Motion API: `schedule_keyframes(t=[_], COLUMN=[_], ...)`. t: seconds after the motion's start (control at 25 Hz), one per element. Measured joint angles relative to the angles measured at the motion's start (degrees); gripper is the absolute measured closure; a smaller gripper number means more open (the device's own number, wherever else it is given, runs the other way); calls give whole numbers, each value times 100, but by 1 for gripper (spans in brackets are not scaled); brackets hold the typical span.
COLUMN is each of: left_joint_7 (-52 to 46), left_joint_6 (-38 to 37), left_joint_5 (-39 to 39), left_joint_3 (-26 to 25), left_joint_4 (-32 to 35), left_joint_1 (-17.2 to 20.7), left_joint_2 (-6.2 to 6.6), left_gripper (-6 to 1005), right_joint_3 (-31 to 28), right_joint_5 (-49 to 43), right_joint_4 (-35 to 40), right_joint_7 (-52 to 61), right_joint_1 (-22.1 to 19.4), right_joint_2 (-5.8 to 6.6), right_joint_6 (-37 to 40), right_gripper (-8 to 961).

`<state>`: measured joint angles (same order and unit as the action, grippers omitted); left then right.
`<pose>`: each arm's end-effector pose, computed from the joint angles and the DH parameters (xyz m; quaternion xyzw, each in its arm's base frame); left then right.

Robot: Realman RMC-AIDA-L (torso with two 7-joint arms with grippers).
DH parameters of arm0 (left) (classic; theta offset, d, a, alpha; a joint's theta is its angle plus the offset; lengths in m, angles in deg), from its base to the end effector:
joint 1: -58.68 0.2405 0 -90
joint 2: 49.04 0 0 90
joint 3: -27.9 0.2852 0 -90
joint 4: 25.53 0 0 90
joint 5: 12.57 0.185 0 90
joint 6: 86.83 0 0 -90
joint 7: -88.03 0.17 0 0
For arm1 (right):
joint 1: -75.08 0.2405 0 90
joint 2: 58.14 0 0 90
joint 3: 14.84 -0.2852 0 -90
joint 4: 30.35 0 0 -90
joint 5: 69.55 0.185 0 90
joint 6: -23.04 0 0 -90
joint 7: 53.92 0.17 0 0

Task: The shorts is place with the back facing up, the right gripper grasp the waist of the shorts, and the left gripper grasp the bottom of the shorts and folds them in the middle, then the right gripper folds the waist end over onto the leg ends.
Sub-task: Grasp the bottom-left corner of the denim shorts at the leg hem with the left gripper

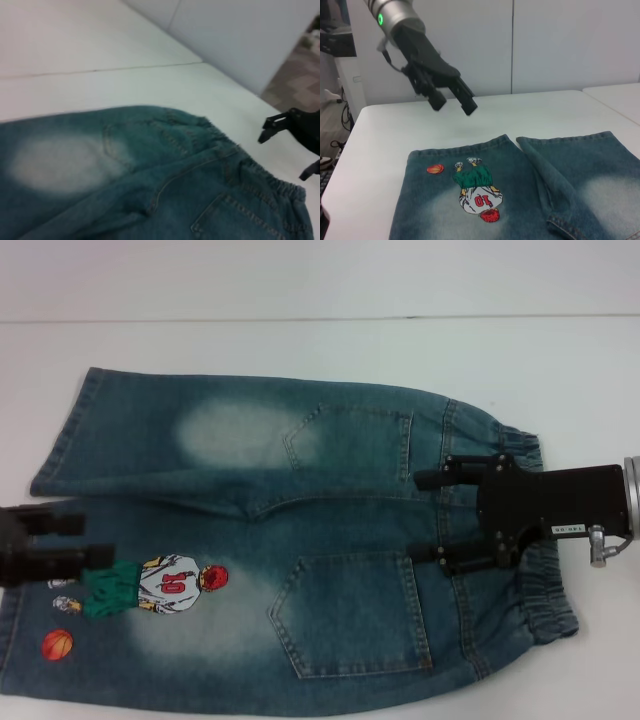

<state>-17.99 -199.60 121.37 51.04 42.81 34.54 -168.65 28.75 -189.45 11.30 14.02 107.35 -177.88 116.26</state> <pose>-0.2969 0.2772 0.0458 -0.9060 -0.3774 -0.1421 0.1288 0.2440 0.3237 -0.0484 -0.9776 0.0610 0.1826 0.0852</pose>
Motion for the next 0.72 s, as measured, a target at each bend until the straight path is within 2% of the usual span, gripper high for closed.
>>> schedule_keyframes(t=[0.04,0.2,0.32,0.52,0.72], left_joint_7=[-222,-1202,-1610,-1935,-2099], left_joint_6=[-45,-273,-409,-375,-154], left_joint_5=[57,589,1148,1954,2336], left_joint_3=[36,283,336,635,687], left_joint_4=[112,391,414,340,298], left_joint_1=[-15,-216,-426,-619,-670], left_joint_2=[21,252,337,346,318], left_gripper=[213,214,213,214,216], right_joint_3=[0,0,0,0,0], right_joint_5=[-1,-3,-4,-3,-33], right_joint_4=[1,12,83,138,154], right_joint_7=[-5,-32,-33,-34,-36], right_joint_1=[-2,-8,-4,24,76], right_joint_2=[5,12,3,-2,2], right_joint_6=[1,0,-3,-1,3], right_gripper=[70,70,70,69,69])
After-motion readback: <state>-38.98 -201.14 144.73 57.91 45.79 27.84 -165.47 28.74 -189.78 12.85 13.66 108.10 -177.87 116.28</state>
